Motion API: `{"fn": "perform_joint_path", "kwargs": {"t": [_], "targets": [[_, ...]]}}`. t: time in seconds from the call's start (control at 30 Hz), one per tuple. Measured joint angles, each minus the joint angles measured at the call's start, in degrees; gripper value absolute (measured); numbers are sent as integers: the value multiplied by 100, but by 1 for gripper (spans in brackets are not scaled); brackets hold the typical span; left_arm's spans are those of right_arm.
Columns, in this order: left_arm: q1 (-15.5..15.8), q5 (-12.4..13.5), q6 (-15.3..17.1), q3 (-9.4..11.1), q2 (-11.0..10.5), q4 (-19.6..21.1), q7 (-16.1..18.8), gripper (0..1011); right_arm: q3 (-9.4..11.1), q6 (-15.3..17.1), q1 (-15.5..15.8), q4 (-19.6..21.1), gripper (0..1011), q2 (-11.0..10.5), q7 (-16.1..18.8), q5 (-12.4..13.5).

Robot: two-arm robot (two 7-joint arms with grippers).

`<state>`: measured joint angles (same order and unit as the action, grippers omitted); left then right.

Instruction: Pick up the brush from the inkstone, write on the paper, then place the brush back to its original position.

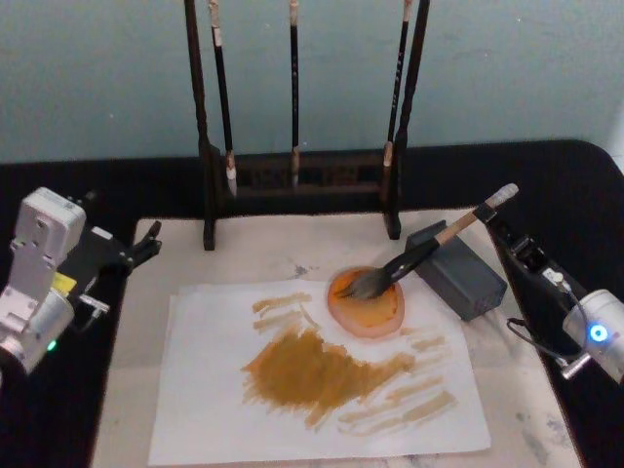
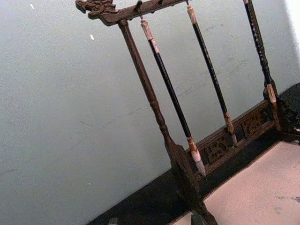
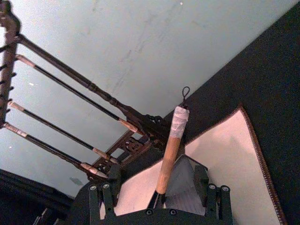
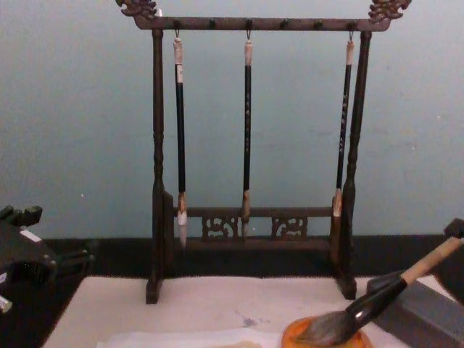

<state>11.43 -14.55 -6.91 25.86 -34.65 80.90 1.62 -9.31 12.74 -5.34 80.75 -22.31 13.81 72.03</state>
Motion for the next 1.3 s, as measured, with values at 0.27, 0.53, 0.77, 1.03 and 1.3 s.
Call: {"fn": "perform_joint_path", "kwargs": {"t": [0.27, 0.53, 0.77, 1.03, 1.3], "targets": [[0, 0, 0, 0, 0, 0, 0, 1010, -148, -500, 365, 644, 1000, -319, -230, -516], [0, 0, 0, 0, 0, 0, 0, 1010, -524, -1134, 445, 979, 1000, -584, -582, -1753], [0, 0, 0, 0, 0, 0, 0, 1009, -1049, -1610, 140, 761, 1000, -682, -898, -3383], [0, 0, 0, 0, 0, 0, 0, 1010, -1619, -1798, -239, 432, 1000, -729, -1344, -5088], [0, 0, 0, 0, 0, 0, 0, 1010, -1832, -1790, -386, 223, 1000, -700, -1581, -5877]]}}
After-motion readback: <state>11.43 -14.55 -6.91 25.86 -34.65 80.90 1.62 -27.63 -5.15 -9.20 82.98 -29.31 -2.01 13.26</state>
